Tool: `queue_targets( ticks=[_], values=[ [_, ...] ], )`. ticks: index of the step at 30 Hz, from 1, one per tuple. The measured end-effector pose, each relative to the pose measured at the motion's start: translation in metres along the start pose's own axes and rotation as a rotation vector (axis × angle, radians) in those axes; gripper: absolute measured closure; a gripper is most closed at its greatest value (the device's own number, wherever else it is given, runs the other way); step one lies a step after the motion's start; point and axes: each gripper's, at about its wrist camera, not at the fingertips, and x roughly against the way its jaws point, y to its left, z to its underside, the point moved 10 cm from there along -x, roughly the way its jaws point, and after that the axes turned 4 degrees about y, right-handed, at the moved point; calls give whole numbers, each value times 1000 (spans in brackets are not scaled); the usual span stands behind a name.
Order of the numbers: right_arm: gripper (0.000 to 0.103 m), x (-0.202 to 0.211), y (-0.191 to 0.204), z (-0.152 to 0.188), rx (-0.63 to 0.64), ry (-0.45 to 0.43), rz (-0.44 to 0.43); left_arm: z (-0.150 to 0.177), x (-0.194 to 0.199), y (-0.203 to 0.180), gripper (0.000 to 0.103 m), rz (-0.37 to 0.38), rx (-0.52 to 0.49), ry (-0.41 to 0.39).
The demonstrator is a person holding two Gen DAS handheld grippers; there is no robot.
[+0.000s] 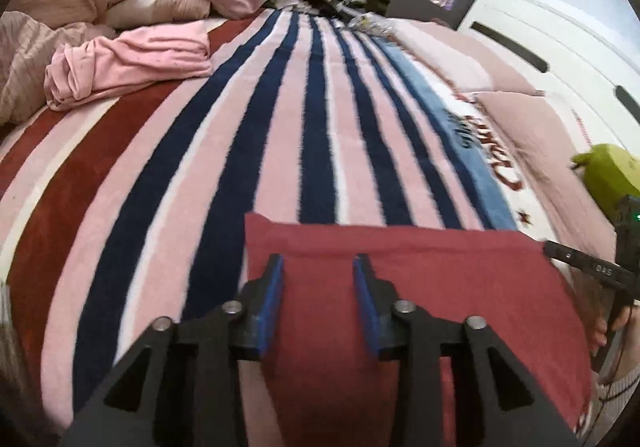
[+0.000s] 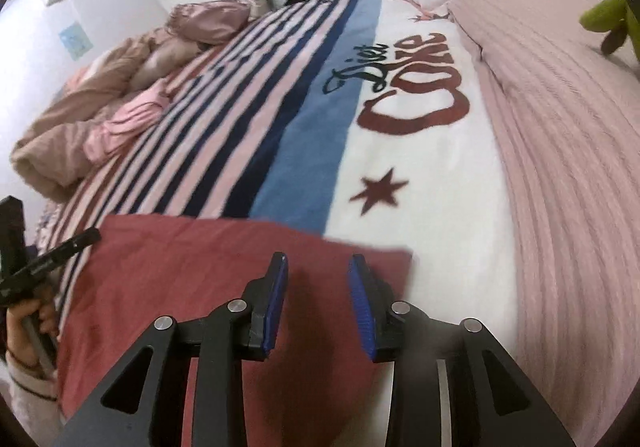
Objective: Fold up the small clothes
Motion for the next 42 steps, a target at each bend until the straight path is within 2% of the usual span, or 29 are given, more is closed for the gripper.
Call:
queue_targets(
  ticks=[4,6,13,16,19,22,23,24,25,26,27,30,32,36,38,40,42],
  values=[
    [69,33,24,26,61,-17,-34,22,39,-23,49,66,-32,-23],
    [62,52,40,43,94,-30,-62,34,59,-33,42,88,-47,-33],
    [54,109,95,108,190,-67,-155,86,134,-58,25,160,-49,-104],
    [54,130,116,133,207,-107,-194,115,155,-56,21,170,0,-125],
    [54,136,133,151,222,-132,-203,152,158,-56,19,203,58,-94],
    [54,131,147,166,183,-149,-238,183,156,-51,18,223,150,-79],
    [56,125,153,171,174,-144,-260,192,153,-51,18,242,186,-73],
    [68,119,161,176,172,-133,-276,202,150,-53,18,270,221,-69],
    [76,114,168,180,176,-124,-285,209,147,-56,18,297,241,-63],
    [90,108,179,185,188,-114,-300,213,144,-60,18,320,248,-52],
    [94,105,184,187,195,-118,-302,217,141,-64,18,340,252,-41],
    [94,92,194,187,187,-125,-291,220,130,-68,18,333,255,-35],
    [94,78,192,187,176,-103,-251,215,123,-66,18,334,277,-49],
    [94,50,184,196,163,-30,-225,196,111,-60,18,343,320,-95],
    [94,41,182,199,167,-24,-223,184,103,-57,19,338,338,-116],
    [95,40,179,200,174,-24,-229,175,94,-55,27,328,361,-129],
    [96,38,177,198,162,-19,-245,169,88,-54,39,325,377,-133]
  ],
)
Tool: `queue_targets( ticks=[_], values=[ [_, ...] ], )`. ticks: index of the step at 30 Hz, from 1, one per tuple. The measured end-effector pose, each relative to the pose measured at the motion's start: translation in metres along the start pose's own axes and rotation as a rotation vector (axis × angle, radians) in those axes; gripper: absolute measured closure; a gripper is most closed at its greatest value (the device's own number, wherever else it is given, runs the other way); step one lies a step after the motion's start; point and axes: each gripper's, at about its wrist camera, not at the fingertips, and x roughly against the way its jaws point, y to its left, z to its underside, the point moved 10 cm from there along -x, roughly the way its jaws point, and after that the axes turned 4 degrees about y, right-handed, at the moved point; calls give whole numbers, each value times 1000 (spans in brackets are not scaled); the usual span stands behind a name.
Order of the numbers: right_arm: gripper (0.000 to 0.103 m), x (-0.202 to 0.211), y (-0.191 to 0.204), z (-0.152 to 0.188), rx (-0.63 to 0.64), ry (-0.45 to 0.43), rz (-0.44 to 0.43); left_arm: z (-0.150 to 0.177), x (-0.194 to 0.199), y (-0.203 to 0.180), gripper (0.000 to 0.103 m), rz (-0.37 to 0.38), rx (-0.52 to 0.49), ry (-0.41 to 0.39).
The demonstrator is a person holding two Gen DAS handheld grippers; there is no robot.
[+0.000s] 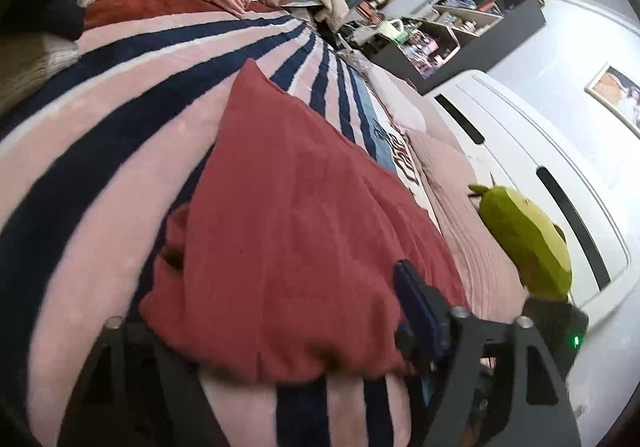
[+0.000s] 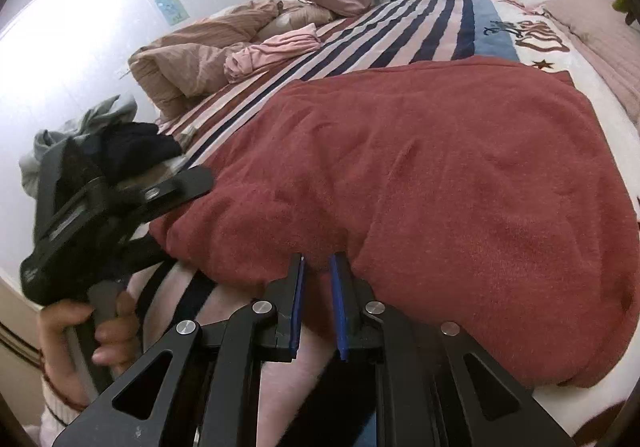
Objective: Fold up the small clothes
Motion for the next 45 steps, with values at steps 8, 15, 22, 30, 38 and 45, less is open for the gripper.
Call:
queue_targets(
  ticks=[8,15,22,30,38,45],
  values=[
    [85,36,-12,-11,-71,-64,-101,-13,-4,-13,87,-66,-71,-6],
    [80,99,-68,-16,-135,-210,-50,-23,-2,-65,91,-197,-281,-45],
    [80,149,-115,-5,-213,-305,-40,22,-44,-165,91,-224,-685,16],
    [80,168,-151,10,-298,-339,-53,108,-115,-174,87,-76,-733,331],
    [80,173,-149,9,-280,-357,-47,101,-68,-186,49,123,-632,319],
    [80,169,-57,-24,-58,-353,-184,65,-16,-155,46,-11,-604,191]
  ],
)
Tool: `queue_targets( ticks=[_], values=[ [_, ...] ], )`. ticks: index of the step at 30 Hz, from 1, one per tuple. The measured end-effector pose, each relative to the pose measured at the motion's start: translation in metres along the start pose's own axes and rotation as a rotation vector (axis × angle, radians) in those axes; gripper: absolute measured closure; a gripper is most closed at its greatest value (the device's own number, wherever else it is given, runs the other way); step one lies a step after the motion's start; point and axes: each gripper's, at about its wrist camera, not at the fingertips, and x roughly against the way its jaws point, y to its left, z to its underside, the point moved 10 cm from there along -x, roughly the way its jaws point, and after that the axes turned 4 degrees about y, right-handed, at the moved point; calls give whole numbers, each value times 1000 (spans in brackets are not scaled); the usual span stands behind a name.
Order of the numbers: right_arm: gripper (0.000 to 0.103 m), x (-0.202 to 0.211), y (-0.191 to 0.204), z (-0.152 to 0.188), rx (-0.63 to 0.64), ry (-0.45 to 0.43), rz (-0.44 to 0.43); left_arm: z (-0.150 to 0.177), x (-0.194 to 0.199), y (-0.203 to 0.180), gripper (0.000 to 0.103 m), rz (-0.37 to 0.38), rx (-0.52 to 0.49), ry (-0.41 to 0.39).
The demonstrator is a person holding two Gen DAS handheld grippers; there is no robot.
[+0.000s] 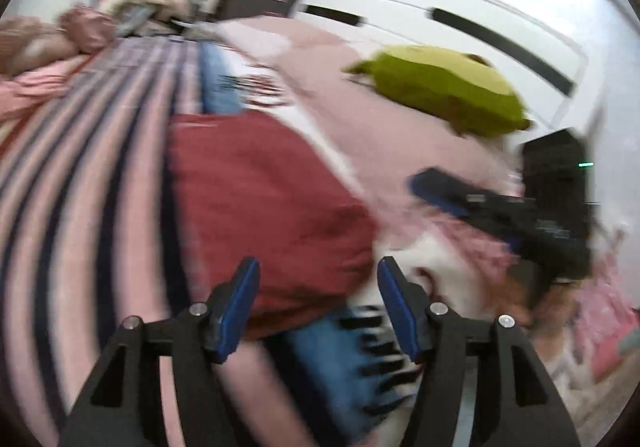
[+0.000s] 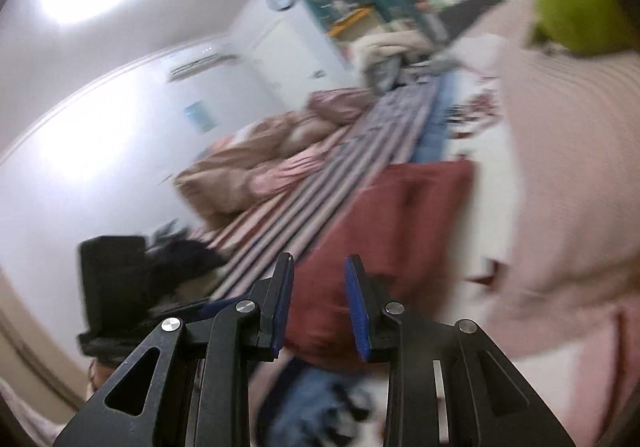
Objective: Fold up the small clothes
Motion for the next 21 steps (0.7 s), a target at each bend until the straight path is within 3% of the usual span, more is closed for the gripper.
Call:
queue_targets(
  ticks=[2,5,8,10,11,13,17,20,21],
  values=[
    [80,-18,19,6,46,44,-3,3,5,18,46,-32,38,-11],
    [83,-39,20,22,55,111,50,11,7,31,40,-7,81,-37],
    [83,-53,-27,48,-27,208,243,16,6,41,33,10,94,-44],
    [96,-49,-55,68,-47,254,349,17,-1,46,28,34,106,-41],
    [102,-46,-60,74,-49,261,360,19,-6,48,25,51,109,-29],
    [102,-39,-62,78,-74,255,338,18,-23,50,24,88,108,10],
    [95,-26,-53,73,-89,244,327,12,-63,50,24,194,160,51],
    [83,-17,-46,69,-69,237,335,10,-79,52,68,208,211,60],
    [82,-15,-42,67,-62,234,338,10,-79,55,76,197,227,59]
  ],
)
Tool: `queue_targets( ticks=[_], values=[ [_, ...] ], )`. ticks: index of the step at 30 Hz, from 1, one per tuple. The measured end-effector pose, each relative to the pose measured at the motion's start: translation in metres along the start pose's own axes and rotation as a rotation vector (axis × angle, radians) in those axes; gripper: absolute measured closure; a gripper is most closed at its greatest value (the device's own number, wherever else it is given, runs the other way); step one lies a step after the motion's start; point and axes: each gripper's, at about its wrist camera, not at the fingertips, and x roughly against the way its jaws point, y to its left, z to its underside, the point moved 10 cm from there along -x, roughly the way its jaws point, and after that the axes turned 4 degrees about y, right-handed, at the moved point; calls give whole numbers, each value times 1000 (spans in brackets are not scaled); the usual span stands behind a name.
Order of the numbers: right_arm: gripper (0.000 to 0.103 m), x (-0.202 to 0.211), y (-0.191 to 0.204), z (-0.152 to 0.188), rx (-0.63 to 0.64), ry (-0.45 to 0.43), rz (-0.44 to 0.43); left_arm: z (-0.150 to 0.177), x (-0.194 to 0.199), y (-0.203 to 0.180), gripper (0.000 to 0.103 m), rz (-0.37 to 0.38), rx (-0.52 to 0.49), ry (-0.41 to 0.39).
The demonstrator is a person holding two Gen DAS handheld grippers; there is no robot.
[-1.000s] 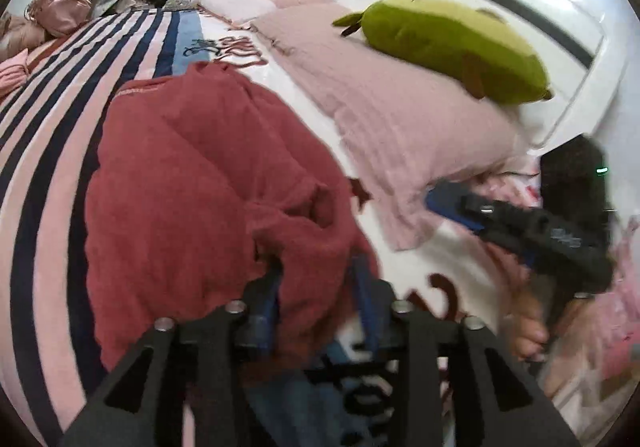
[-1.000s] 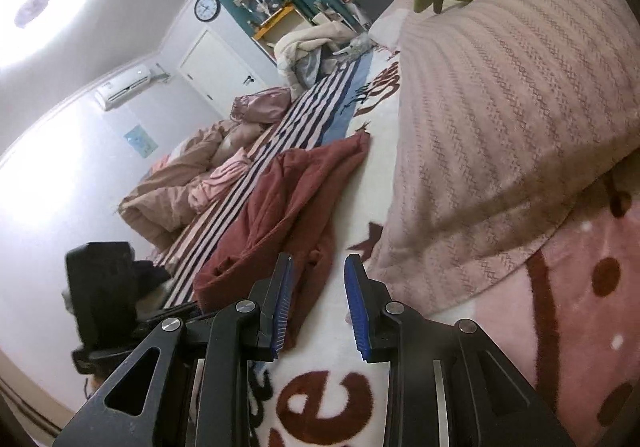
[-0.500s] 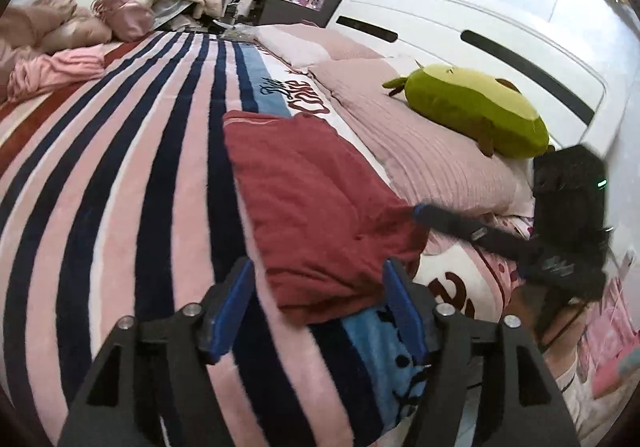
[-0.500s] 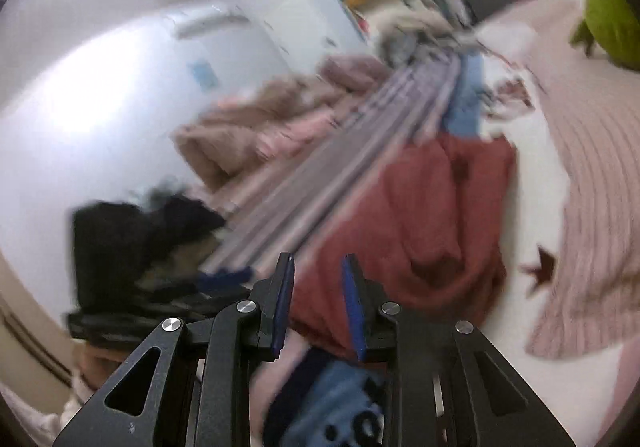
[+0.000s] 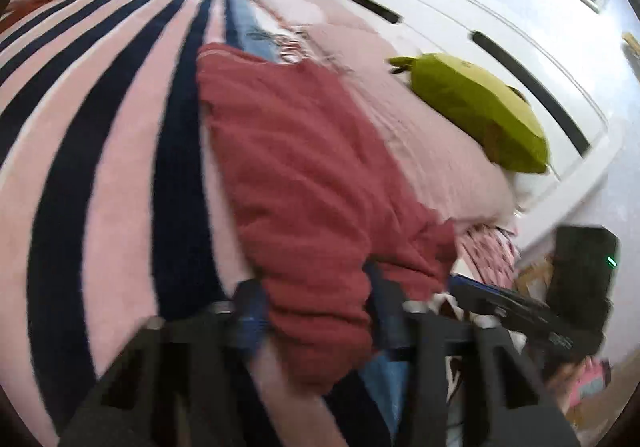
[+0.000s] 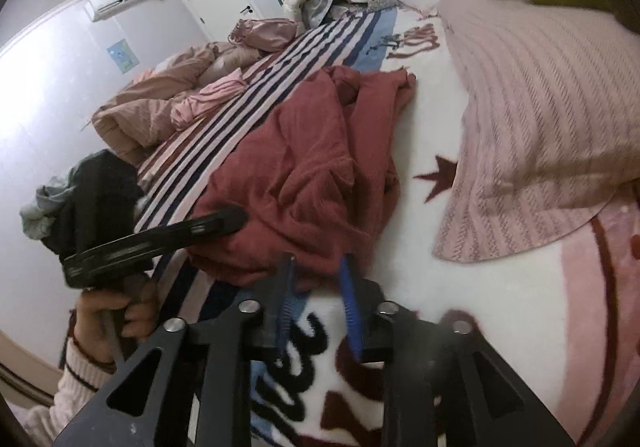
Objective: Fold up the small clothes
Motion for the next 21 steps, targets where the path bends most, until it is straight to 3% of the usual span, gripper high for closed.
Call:
queue_targets(
  ticks=[4,10,13,17,19,20,21],
  values=[
    [82,11,4,0,-14,-9,-21,10,18,-6,83,-27,-23,-26],
    [82,24,15,1,-8,-16,-57,65,78,-9,84,-55,-56,-31],
    [69,22,26,4,5,-2,-82,93,102,-7,82,-67,-58,-12],
    [66,9,51,-4,70,19,-96,117,118,-9,67,-106,-108,38],
    [55,2,71,-15,139,27,-124,116,128,-9,60,-109,-124,30],
    [39,-1,78,-21,157,31,-139,112,134,-10,53,-104,-124,9],
    [34,-7,83,-29,168,32,-147,105,137,-12,49,-103,-123,-9]
  ],
)
